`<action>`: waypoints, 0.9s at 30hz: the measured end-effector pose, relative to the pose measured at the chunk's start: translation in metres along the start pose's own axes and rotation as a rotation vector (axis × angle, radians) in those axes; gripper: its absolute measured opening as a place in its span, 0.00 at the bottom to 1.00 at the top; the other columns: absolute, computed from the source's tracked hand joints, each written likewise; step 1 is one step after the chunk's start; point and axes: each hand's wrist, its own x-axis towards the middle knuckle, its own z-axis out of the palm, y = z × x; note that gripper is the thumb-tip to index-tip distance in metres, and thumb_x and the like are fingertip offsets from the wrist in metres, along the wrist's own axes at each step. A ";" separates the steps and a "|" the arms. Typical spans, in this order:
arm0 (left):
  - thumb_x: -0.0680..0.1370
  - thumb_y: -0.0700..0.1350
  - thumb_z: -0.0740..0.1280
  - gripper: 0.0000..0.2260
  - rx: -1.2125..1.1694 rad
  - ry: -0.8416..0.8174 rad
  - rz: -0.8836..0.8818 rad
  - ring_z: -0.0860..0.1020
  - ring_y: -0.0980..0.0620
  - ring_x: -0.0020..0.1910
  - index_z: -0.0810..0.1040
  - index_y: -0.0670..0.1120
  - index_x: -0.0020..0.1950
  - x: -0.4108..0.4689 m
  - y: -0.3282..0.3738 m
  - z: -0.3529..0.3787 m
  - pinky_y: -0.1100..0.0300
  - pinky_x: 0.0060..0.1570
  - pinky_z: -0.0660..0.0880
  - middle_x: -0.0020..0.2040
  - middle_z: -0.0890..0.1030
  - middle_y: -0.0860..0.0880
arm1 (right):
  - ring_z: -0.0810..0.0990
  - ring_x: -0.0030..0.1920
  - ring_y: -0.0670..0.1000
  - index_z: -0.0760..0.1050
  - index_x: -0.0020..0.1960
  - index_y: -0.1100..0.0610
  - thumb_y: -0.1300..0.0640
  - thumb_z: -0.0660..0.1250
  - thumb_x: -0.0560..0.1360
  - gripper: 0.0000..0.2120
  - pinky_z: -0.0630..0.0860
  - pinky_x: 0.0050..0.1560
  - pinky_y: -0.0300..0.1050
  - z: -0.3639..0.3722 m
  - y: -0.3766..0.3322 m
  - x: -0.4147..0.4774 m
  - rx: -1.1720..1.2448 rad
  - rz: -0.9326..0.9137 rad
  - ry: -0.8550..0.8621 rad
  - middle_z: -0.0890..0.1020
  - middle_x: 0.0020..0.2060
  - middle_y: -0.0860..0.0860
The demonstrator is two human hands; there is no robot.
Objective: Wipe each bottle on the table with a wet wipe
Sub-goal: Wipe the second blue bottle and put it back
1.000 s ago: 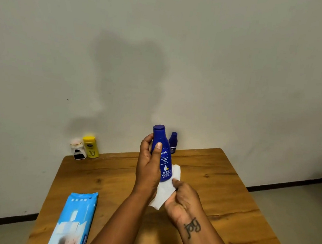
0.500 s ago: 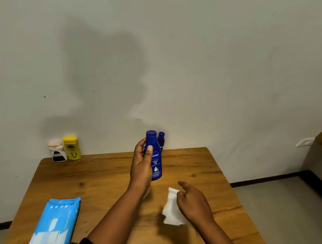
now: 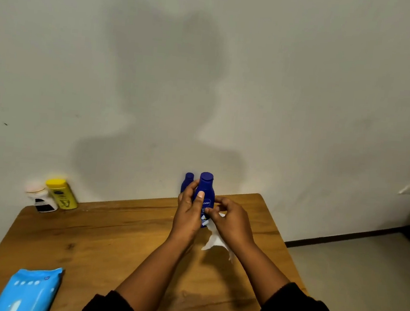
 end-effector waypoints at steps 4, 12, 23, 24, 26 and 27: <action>0.83 0.47 0.60 0.14 0.067 0.064 -0.001 0.73 0.50 0.67 0.69 0.60 0.67 0.029 -0.014 0.023 0.49 0.65 0.74 0.72 0.67 0.50 | 0.80 0.42 0.43 0.78 0.59 0.52 0.51 0.71 0.73 0.15 0.74 0.39 0.38 -0.002 0.025 0.042 -0.030 0.014 -0.014 0.81 0.42 0.46; 0.83 0.36 0.58 0.15 0.184 0.178 -0.108 0.77 0.55 0.57 0.71 0.51 0.66 0.076 -0.049 0.044 0.67 0.50 0.73 0.65 0.76 0.49 | 0.81 0.47 0.49 0.77 0.60 0.52 0.52 0.69 0.74 0.15 0.74 0.42 0.41 0.008 0.061 0.110 -0.139 0.022 -0.004 0.83 0.50 0.49; 0.79 0.30 0.57 0.30 0.339 0.076 -0.257 0.74 0.55 0.60 0.59 0.49 0.78 0.119 -0.082 0.055 0.60 0.57 0.72 0.72 0.71 0.49 | 0.82 0.49 0.51 0.76 0.63 0.54 0.55 0.67 0.76 0.15 0.74 0.45 0.42 0.048 0.105 0.181 -0.234 0.089 -0.040 0.84 0.54 0.50; 0.79 0.31 0.57 0.29 0.341 0.072 -0.268 0.75 0.56 0.55 0.59 0.50 0.78 0.122 -0.084 0.056 0.61 0.53 0.73 0.69 0.72 0.50 | 0.82 0.50 0.52 0.76 0.62 0.54 0.56 0.66 0.76 0.15 0.75 0.46 0.42 0.051 0.108 0.185 -0.240 0.089 -0.044 0.84 0.54 0.51; 0.80 0.31 0.58 0.29 0.349 0.065 -0.289 0.78 0.51 0.54 0.58 0.50 0.78 0.126 -0.090 0.057 0.55 0.53 0.76 0.67 0.72 0.49 | 0.82 0.50 0.52 0.76 0.63 0.54 0.57 0.66 0.76 0.15 0.74 0.47 0.42 0.056 0.114 0.192 -0.246 0.086 -0.055 0.83 0.54 0.51; 0.79 0.31 0.58 0.30 0.356 0.062 -0.296 0.78 0.47 0.57 0.57 0.50 0.79 0.129 -0.092 0.058 0.51 0.57 0.76 0.69 0.72 0.48 | 0.82 0.51 0.53 0.76 0.63 0.55 0.57 0.66 0.76 0.15 0.74 0.47 0.42 0.058 0.116 0.195 -0.246 0.086 -0.061 0.83 0.54 0.52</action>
